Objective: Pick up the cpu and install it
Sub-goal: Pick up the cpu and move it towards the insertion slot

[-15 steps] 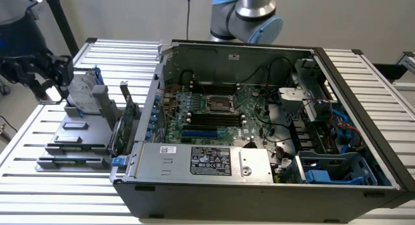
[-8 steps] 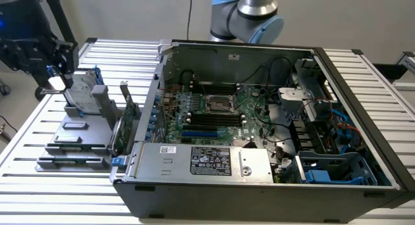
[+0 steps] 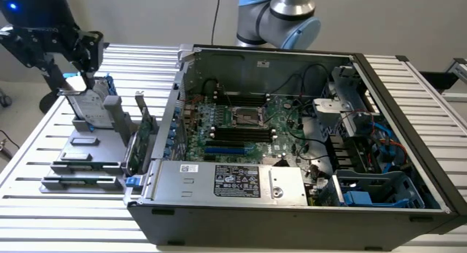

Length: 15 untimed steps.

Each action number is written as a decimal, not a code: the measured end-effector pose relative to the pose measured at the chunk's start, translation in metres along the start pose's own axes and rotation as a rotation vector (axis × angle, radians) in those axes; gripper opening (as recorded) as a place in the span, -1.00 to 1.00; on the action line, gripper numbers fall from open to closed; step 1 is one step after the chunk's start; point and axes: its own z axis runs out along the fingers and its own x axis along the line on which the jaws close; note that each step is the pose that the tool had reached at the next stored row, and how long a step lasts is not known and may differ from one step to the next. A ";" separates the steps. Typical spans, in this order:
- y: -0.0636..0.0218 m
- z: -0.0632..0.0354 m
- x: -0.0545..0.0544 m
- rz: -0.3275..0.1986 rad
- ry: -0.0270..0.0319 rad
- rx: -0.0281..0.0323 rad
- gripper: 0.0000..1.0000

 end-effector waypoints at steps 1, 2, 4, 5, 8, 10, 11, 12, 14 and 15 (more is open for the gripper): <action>-0.0001 -0.0015 -0.005 0.000 0.0006 -0.0003 0.08; -0.0003 -0.0026 -0.009 -0.001 0.0010 -0.0006 0.08; -0.0006 -0.0047 -0.018 -0.001 0.0018 -0.0013 0.08; -0.0007 -0.0057 -0.023 -0.001 0.0022 -0.0017 0.08; -0.0011 -0.0085 -0.036 -0.001 0.0031 -0.0029 0.08; -0.0014 -0.0104 -0.045 -0.001 0.0037 -0.0035 0.08; -0.0016 -0.0112 -0.050 -0.001 0.0039 -0.0040 0.08; -0.0017 -0.0122 -0.054 -0.001 0.0044 -0.0042 0.08; -0.0020 -0.0141 -0.063 -0.001 0.0050 -0.0051 0.08; -0.0022 -0.0149 -0.068 -0.001 0.0053 -0.0054 0.08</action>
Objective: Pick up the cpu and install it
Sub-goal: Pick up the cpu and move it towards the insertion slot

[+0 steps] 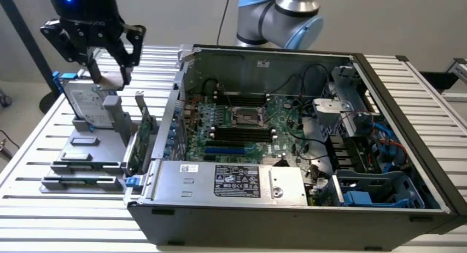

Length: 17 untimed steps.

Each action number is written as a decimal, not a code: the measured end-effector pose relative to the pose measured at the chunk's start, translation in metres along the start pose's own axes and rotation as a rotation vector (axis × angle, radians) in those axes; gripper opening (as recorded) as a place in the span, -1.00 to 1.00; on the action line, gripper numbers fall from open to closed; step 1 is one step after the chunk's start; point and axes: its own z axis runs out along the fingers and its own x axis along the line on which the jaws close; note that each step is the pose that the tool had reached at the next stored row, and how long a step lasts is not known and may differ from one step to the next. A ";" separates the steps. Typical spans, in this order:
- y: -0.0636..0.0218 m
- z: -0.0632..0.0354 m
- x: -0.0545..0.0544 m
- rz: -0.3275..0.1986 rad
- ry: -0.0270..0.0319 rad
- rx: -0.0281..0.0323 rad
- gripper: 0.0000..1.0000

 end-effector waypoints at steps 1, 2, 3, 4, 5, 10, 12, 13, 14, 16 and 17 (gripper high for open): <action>-0.0002 -0.0009 -0.004 0.000 0.0004 -0.0003 0.08; -0.0003 -0.0017 -0.009 0.000 0.0007 -0.0005 0.08; -0.0004 -0.0026 -0.014 0.000 0.0009 -0.0008 0.08; -0.0006 -0.0033 -0.018 0.000 0.0013 -0.0010 0.08; -0.0007 -0.0041 -0.023 0.000 0.0015 -0.0013 0.08; -0.0015 -0.0075 -0.045 0.000 0.0030 -0.0019 0.08; -0.0018 -0.0085 -0.054 0.000 0.0034 -0.0021 0.08; -0.0020 -0.0089 -0.059 0.000 0.0037 -0.0020 0.08; -0.0021 -0.0093 -0.063 0.000 0.0039 -0.0021 0.08; -0.0025 -0.0099 -0.072 0.000 0.0042 -0.0022 0.08; -0.0027 -0.0103 -0.077 0.000 0.0045 -0.0021 0.08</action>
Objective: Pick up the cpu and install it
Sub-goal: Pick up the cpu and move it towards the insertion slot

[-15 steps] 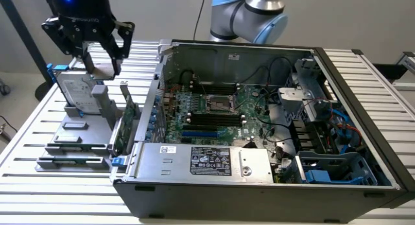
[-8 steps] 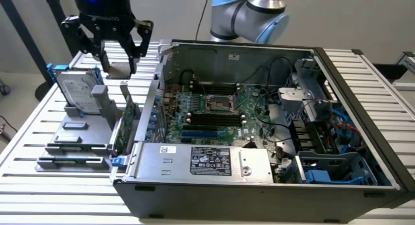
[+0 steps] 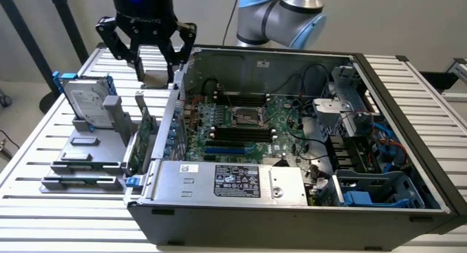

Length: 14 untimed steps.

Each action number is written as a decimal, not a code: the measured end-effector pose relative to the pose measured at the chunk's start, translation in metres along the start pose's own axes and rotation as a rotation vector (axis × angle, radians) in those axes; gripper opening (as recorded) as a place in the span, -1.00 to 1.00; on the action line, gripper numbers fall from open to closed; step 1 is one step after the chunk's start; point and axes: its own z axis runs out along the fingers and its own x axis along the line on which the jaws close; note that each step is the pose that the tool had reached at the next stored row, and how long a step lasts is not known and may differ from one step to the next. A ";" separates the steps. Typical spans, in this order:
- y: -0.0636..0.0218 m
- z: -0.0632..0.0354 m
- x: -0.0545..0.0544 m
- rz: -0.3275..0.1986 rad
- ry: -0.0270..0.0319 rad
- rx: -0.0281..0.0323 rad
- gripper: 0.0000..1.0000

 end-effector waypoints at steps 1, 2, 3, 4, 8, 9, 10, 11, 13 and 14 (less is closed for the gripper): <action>-0.0002 -0.0003 -0.005 0.000 0.0001 0.0000 0.08; -0.0004 -0.0005 -0.009 0.000 0.0002 0.0000 0.08; -0.0005 -0.0008 -0.013 0.000 0.0003 0.0000 0.08; -0.0006 -0.0010 -0.018 0.000 0.0003 -0.0001 0.08; 0.0013 -0.0017 -0.036 0.000 0.0004 0.0000 0.08; 0.0027 -0.0014 -0.041 0.000 0.0004 0.0000 0.08; 0.0047 -0.0009 -0.045 0.000 0.0003 -0.0001 0.08; 0.0073 -0.0001 -0.049 0.000 0.0004 0.0000 0.08; 0.0139 0.0023 -0.056 0.000 0.0004 0.0000 0.08; 0.0175 0.0038 -0.059 0.000 0.0004 0.0000 0.08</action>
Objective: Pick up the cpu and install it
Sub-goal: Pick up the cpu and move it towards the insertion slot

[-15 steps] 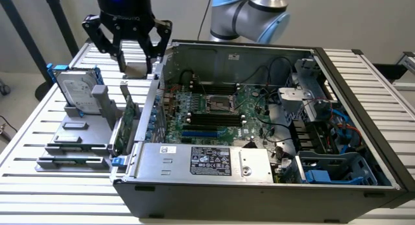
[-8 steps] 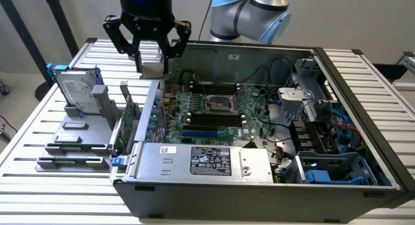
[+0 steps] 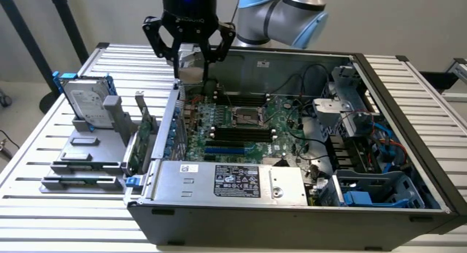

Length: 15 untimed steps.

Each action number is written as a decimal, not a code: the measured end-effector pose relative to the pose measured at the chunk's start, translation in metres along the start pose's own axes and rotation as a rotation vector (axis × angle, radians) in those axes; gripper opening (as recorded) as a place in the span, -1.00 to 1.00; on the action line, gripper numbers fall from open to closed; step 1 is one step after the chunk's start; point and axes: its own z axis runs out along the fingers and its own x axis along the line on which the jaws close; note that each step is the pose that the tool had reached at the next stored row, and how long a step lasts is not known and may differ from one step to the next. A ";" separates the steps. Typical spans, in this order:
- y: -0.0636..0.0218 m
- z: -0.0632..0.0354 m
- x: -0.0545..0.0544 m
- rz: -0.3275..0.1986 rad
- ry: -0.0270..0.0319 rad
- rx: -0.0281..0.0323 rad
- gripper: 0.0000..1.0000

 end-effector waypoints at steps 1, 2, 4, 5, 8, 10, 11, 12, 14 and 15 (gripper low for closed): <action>0.0037 0.0015 -0.003 0.000 0.0000 0.0000 0.08; 0.0075 0.0031 -0.006 0.000 0.0000 0.0000 0.08; 0.0147 0.0064 -0.012 0.000 -0.0001 -0.0001 0.08; 0.0182 0.0081 -0.015 0.000 0.0000 0.0000 0.08; 0.0287 0.0135 -0.024 0.000 -0.0001 -0.0001 0.08; 0.0352 0.0171 -0.031 0.000 0.0000 0.0000 0.08; 0.0377 0.0188 -0.035 0.000 -0.0001 0.0001 0.08; 0.0397 0.0204 -0.040 0.000 -0.0001 0.0000 0.08; 0.0423 0.0237 -0.049 0.000 0.0000 0.0001 0.08; 0.0430 0.0253 -0.054 0.000 -0.0001 0.0001 0.08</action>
